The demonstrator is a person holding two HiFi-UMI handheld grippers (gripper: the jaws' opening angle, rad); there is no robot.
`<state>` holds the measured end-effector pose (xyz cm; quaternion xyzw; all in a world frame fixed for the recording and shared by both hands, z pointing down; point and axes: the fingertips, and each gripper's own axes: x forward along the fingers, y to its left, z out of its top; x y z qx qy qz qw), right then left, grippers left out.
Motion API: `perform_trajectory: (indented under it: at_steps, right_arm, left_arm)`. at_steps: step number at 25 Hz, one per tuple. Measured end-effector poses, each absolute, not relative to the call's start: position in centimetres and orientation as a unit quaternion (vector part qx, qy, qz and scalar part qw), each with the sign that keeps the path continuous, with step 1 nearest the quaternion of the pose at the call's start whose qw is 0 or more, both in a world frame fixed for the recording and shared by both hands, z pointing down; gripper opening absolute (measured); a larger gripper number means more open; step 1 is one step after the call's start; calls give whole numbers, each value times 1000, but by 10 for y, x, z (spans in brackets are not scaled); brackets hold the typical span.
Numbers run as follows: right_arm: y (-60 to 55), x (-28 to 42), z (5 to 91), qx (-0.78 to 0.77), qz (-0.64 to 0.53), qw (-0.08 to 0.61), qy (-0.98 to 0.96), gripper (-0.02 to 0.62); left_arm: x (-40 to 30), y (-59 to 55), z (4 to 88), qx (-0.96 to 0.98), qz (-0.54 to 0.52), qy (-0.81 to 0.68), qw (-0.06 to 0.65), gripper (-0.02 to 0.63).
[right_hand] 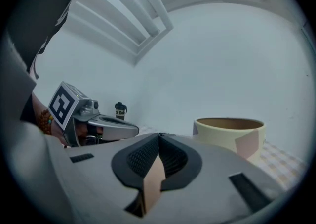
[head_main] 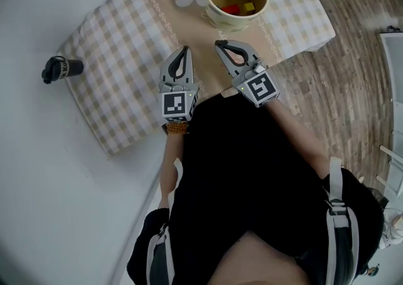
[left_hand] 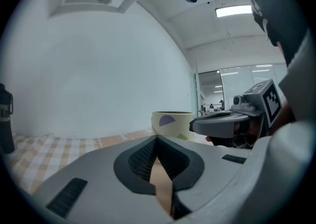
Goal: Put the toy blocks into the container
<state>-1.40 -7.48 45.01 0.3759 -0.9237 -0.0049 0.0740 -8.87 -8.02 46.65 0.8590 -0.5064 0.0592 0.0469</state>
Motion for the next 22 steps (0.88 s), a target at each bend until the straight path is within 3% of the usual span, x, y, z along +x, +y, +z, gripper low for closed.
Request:
perform_trajectory:
  at_steps: [22]
  right_arm:
    - [-63, -32, 483, 361, 30, 96, -927, 3]
  left_arm:
    - [-100, -75, 502, 851, 94, -510, 84, 3]
